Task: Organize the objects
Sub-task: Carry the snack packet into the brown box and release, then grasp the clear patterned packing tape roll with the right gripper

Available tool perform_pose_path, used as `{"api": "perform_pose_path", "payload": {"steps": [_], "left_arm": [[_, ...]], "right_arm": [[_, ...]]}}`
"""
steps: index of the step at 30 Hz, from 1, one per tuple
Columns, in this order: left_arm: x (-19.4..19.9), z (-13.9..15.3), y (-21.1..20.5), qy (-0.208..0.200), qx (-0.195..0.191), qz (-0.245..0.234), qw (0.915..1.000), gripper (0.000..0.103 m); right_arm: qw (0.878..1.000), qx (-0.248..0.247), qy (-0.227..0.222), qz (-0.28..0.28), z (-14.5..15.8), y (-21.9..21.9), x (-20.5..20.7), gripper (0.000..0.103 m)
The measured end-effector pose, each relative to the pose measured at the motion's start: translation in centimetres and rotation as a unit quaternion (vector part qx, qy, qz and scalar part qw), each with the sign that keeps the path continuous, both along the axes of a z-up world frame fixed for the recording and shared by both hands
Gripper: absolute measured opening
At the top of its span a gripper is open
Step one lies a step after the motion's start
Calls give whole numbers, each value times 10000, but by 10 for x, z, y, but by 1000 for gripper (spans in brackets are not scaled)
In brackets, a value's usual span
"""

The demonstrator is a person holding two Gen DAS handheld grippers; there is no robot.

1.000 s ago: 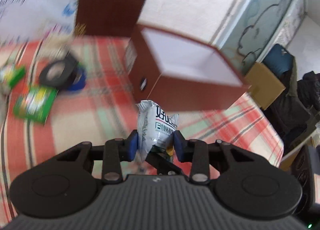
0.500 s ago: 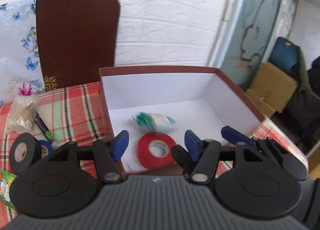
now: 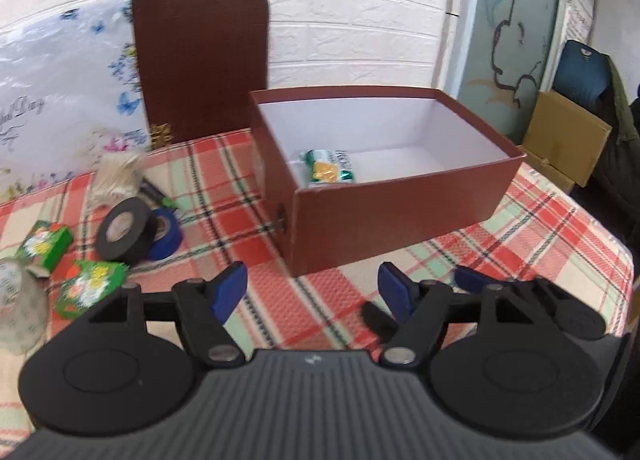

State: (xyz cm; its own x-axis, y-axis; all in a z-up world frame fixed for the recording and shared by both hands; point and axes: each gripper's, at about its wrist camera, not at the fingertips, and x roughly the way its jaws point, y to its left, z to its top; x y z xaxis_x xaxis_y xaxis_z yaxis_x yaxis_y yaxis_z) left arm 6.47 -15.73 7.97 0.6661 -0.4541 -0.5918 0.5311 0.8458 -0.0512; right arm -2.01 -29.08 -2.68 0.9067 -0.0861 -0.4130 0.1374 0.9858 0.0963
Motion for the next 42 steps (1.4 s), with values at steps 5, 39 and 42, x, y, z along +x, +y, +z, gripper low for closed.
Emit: {"api": "perform_pose_path", "payload": {"steps": [5, 39, 42], "left_arm": [[-6, -14, 30, 182, 160, 375, 9990, 75], [15, -91, 337, -354, -1042, 3917, 9135, 83], [18, -91, 336, -349, -1078, 3914, 9132, 84]], "right_arm": [[9993, 245, 238, -178, 1, -6, -13, 82], [9487, -1298, 591, 2823, 0, 275, 120, 93], [9411, -1632, 740, 2867, -16, 294, 149, 90]]}}
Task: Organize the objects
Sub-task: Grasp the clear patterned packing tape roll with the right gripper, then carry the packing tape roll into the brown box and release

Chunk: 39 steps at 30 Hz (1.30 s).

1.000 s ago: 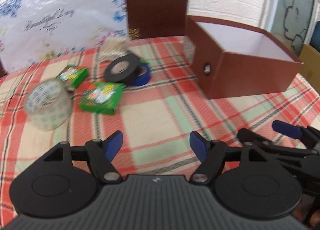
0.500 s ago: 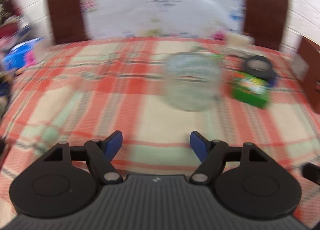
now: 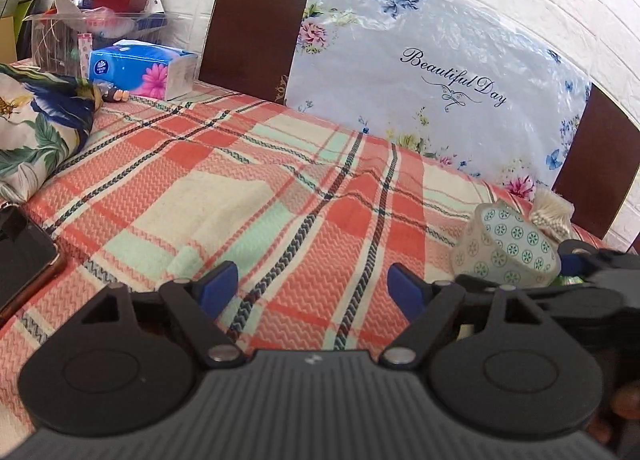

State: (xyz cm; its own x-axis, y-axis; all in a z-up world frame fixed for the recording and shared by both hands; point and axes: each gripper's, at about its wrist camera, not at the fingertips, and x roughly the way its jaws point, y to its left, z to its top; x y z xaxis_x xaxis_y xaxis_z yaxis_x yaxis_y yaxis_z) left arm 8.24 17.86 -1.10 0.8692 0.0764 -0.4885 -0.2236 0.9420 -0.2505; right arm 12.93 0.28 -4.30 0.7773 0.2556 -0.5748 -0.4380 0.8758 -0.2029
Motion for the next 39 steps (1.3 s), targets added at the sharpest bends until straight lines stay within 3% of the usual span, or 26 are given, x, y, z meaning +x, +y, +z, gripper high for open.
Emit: {"api": "perform_pose_path", "payload": {"steps": [2, 4, 8, 11, 14, 17, 18, 20, 22, 25, 27, 29, 33, 39], "left_arm": [[0, -1, 1, -15, -42, -1, 10000, 84], [-1, -2, 1, -24, -59, -5, 10000, 85], [-1, -2, 1, -7, -13, -13, 10000, 85], [0, -1, -3, 60, 116, -45, 9999, 86], [1, 0, -12, 212, 388, -91, 9990, 87], [5, 7, -33, 612, 767, -178, 9950, 82], [5, 13, -43, 699, 639, -359, 9949, 73], [2, 32, -76, 676, 218, -1032, 9921, 70], [-5, 53, -127, 555, 215, -1818, 9815, 70], [-14, 67, -204, 789, 74, -3174, 9450, 71], [-20, 68, -244, 990, 201, -3654, 9253, 72], [-24, 64, -272, 1165, 370, -3857, 9145, 71], [-24, 54, -294, 1494, 547, -3936, 9054, 72], [-19, 45, -302, 1724, 775, -3752, 9074, 74]], "right_arm": [[9995, 303, 92, -25, 3, -5, 5, 88], [9996, 271, 102, 8, 5, -10, -5, 88], [9992, 268, 81, 286, 1, -33, -61, 89], [9991, 372, 97, 151, -2, -67, -105, 89], [9983, 348, 41, -462, -2, -119, -141, 89], [9865, 409, -3, -1588, -6, -178, -163, 90], [9813, 472, -2, -1865, -6, -195, -169, 92], [9779, 510, -30, -2029, -3, -218, -181, 99], [9808, 438, -67, -1901, -3, -224, -192, 99], [9827, 212, -76, -1839, -7, -224, -200, 98], [9827, 269, -105, -1827, -7, -228, -202, 98], [9818, 467, -95, -1839, -5, -238, -206, 98], [9810, 693, -39, -1811, -6, -246, -207, 98], [9780, 1030, 184, -1805, -10, -254, -196, 98]]}}
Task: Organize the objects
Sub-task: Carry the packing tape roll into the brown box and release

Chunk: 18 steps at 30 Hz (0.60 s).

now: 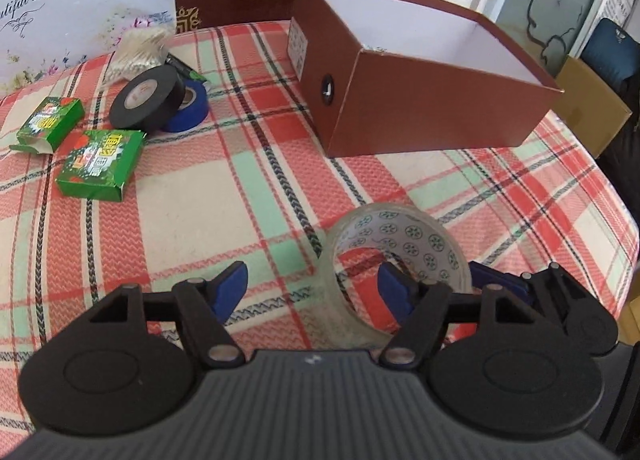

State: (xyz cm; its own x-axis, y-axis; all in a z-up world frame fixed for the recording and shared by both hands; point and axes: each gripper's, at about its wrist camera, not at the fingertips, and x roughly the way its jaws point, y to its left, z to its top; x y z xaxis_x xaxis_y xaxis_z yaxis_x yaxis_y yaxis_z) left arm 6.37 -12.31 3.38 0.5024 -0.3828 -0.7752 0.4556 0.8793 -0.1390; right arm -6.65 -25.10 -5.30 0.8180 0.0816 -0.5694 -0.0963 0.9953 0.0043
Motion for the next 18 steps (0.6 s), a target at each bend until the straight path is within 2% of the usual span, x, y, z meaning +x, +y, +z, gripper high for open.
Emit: {"api": "perform_pose_path", "payload": {"steps": [5, 9, 11, 13, 15, 16, 18], "left_arm": [[4, -3, 0, -29, 125, 119, 9998, 74], [8, -11, -4, 51, 209, 129, 9997, 68], [11, -15, -3, 148, 138, 165, 9997, 67], [10, -15, -3, 144, 91, 125, 9998, 57], [8, -11, -5, 305, -167, -81, 9994, 26], [7, -6, -7, 302, -158, -69, 9994, 25], [3, 9, -13, 45, -136, -169, 9998, 25]], "right_arm": [[9996, 271, -2, 40, 3, -3, 6, 97], [9989, 458, 6, 77, 3, -6, 12, 96], [9989, 439, 55, 177, 3, -4, 17, 92], [9989, 355, 39, 304, 4, 0, 19, 87], [9992, 208, 21, 330, 5, 6, 18, 87], [9992, 177, -14, 346, 7, 8, 18, 87], [9992, 88, -261, 302, 14, 7, 14, 87]]}}
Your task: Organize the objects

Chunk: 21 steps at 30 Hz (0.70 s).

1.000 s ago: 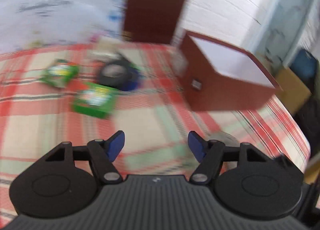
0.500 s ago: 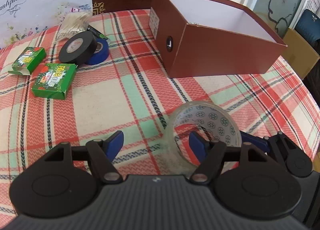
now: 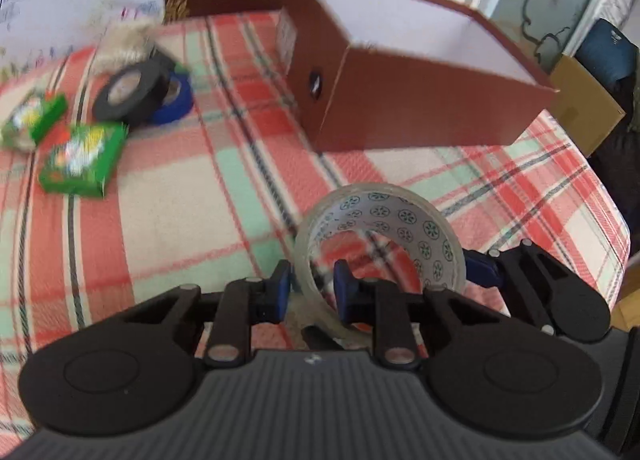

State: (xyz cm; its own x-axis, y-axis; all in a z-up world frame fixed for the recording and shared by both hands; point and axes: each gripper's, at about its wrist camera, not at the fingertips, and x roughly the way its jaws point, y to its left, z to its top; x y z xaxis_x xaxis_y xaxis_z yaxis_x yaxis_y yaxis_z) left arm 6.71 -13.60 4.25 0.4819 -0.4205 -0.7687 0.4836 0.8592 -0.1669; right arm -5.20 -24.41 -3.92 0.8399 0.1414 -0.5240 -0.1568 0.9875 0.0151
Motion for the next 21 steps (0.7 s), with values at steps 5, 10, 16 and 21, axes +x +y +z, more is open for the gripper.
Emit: {"api": "perform_pose_path", "payload": {"steps": [5, 10, 16, 21], "left_arm": [[7, 55, -19, -670, -348, -194, 9970, 25], [36, 88, -65, -1183, -409, -375, 9914, 25], [87, 86, -128, -1041, -524, -503, 9919, 26], [107, 59, -166, -1090, -341, -355, 9928, 47]], "right_arm": [[9948, -211, -966, -259, 38, -16, -2, 87], [9854, -465, -1529, -580, 69, -48, 30, 88], [9838, -480, -1405, -1007, 76, -107, 81, 87], [9873, -273, -928, -1260, 58, -150, 121, 88]]}}
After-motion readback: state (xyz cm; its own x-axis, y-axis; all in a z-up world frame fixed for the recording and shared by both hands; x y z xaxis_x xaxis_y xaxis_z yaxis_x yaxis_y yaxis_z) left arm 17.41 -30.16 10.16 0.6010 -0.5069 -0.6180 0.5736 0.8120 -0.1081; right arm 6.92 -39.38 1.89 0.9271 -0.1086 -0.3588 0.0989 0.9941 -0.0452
